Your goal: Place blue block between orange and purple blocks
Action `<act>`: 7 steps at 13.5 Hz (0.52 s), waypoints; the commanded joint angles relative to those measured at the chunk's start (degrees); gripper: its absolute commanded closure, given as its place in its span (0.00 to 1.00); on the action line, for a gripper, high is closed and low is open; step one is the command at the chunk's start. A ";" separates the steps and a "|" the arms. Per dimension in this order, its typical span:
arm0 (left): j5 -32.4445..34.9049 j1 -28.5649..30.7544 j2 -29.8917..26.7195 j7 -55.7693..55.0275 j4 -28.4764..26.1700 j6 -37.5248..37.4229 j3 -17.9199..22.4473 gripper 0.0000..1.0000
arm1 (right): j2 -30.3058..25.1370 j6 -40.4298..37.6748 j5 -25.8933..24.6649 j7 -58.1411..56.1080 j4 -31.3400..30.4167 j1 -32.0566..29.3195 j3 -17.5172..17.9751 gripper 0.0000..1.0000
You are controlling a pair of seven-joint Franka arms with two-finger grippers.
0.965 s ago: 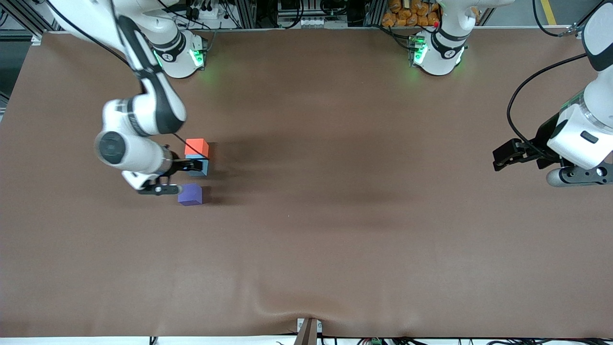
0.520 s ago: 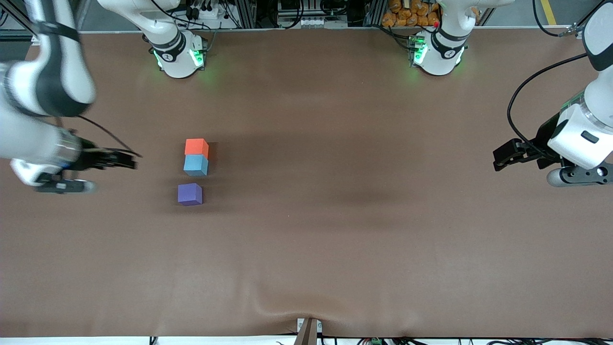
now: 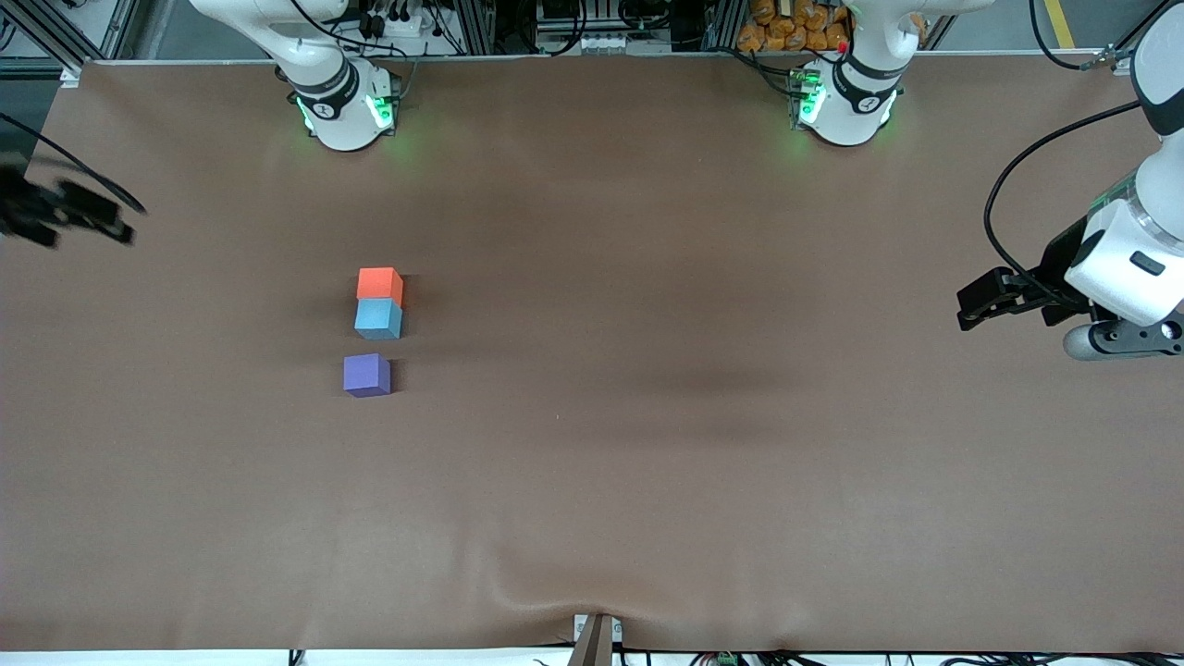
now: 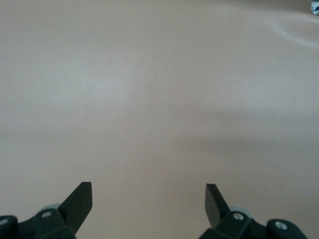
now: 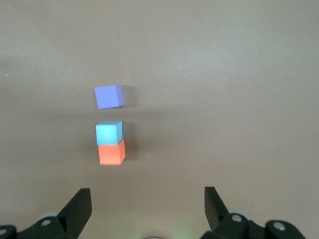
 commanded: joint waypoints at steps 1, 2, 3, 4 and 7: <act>0.77 1.34 -1.74 0.06 -0.86 -0.57 -0.27 0.00 | 1.43 -5.66 -0.96 4.59 6.08 0.02 0.28 0.00; 0.77 1.44 -2.18 0.15 -0.95 -1.00 -0.45 0.00 | 1.34 -6.37 -0.87 5.14 6.26 -0.06 0.54 0.00; 0.77 1.35 -3.05 0.06 -1.04 -1.10 -0.45 0.00 | 1.17 -6.56 -0.87 5.23 6.26 -0.06 0.63 0.00; 0.77 1.35 -3.76 -0.12 -1.65 -1.27 -0.62 0.00 | 1.16 -6.47 -0.87 5.05 6.26 0.02 0.72 0.00; 0.77 1.35 -8.32 -0.12 -6.04 -0.57 -0.80 0.00 | 1.25 -6.47 -2.01 2.43 6.26 -0.24 0.46 0.00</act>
